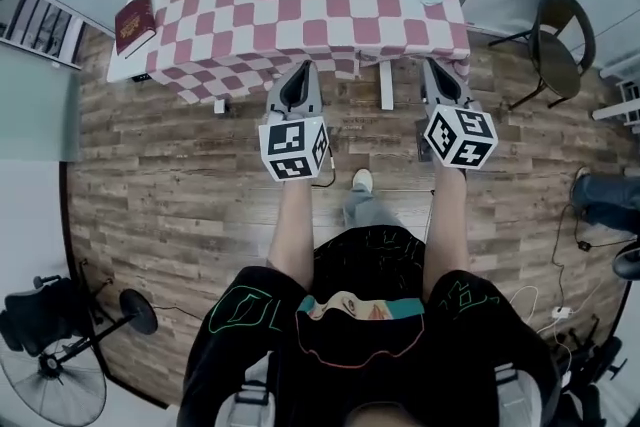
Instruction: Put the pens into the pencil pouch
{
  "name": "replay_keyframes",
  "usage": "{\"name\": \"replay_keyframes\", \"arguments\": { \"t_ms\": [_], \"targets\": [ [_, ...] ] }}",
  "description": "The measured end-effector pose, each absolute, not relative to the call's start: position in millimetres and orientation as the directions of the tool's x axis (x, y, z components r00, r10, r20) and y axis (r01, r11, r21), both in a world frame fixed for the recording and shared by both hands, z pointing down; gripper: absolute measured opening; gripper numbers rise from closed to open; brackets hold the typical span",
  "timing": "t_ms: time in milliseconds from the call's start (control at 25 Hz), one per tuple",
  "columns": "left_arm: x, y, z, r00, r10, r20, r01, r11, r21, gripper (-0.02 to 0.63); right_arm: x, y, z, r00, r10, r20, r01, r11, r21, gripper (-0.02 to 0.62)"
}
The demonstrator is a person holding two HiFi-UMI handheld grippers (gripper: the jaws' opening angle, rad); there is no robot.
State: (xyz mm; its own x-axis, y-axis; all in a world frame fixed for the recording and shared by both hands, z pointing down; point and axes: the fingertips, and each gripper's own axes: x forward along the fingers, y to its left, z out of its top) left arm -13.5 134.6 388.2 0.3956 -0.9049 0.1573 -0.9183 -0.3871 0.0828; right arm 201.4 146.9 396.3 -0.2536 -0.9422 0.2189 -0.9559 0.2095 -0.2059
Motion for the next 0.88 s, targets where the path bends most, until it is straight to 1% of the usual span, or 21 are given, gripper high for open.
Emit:
{"name": "replay_keyframes", "arguments": {
  "t_ms": [400,680,880],
  "targets": [
    [36.9,53.6,383.1,0.417,-0.889,0.189,-0.907,-0.419,0.028,-0.002,244.6,66.1,397.2,-0.256,-0.947,0.193,-0.945,0.203,-0.256,0.003],
    [62.2,25.7,388.1,0.443,-0.873,0.205,-0.893,-0.45,0.015,-0.002,270.2,45.1,409.1,-0.231,-0.95,0.208,-0.945,0.168,-0.281,0.003],
    [70.4,14.3,392.5,0.461,-0.863,0.207,-0.884,-0.468,0.02,-0.002,276.2,34.5,412.8,-0.221,-0.948,0.228,-0.949,0.156,-0.274,0.003]
  ]
}}
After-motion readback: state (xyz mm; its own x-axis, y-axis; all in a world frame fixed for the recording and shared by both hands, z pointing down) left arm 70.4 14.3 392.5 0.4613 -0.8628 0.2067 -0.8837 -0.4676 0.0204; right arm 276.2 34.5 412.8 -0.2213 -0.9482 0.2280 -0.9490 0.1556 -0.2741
